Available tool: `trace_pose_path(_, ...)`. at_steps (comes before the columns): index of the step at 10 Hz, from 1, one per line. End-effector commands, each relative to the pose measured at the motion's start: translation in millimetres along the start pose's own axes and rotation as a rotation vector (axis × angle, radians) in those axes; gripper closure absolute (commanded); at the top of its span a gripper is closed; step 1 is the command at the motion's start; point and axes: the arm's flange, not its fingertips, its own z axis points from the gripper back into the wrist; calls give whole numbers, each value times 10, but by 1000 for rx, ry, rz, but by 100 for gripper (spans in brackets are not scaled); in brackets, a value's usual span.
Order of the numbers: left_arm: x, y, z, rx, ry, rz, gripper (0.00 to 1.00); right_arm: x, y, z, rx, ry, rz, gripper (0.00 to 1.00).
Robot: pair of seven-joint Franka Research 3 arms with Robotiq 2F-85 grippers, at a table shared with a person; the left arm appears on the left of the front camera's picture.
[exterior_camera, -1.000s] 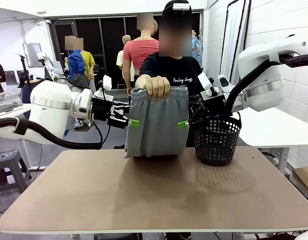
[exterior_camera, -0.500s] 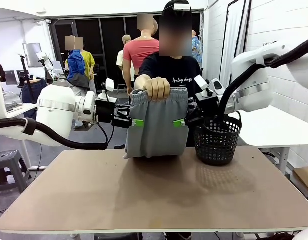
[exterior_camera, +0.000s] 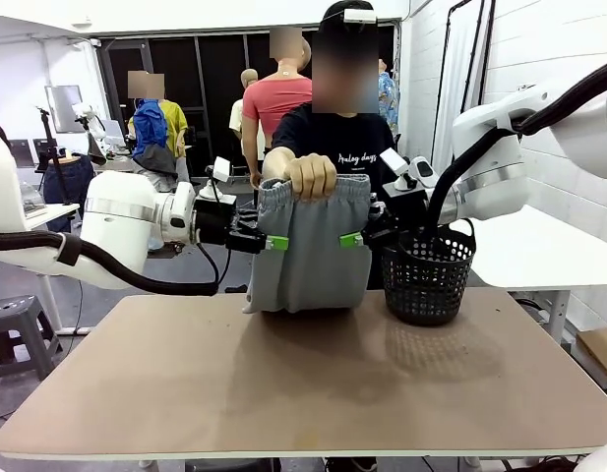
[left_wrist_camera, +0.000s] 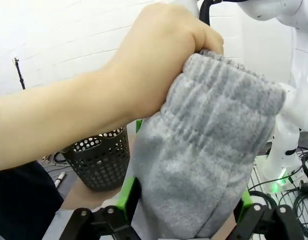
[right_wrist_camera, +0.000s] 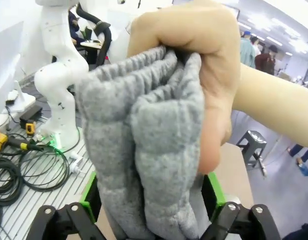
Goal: Fold the training pants.
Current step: Grab both ends of the Training pants handed by a person.
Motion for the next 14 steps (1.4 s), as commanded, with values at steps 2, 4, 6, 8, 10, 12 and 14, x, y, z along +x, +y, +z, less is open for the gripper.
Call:
trace_pose_path(2,41,84,-116,37,10,-66,60,51,-14,53,22,-73,-35,60)
trace_pose_path(4,34,110,-122,40,-5,-50,100,48,-13,85,46,-106,-57,100)
trace_pose_path(6,-18,149,-92,69,-23,-12,100,43,-4,75,58,-100,-77,100)
trace_pose_path(8,17,132,-42,59,-69,0,100,25,-15,69,60,-87,-100,100)
trace_pose_path(10,30,136,-9,41,-105,12,100,5,-43,43,65,-86,-117,100)
trace_pose_path(12,30,134,0,8,-122,31,100,-20,-77,31,59,-83,-141,100)
trace_pose_path(14,17,161,24,-40,-52,-16,100,70,-195,-141,-9,155,-132,100)
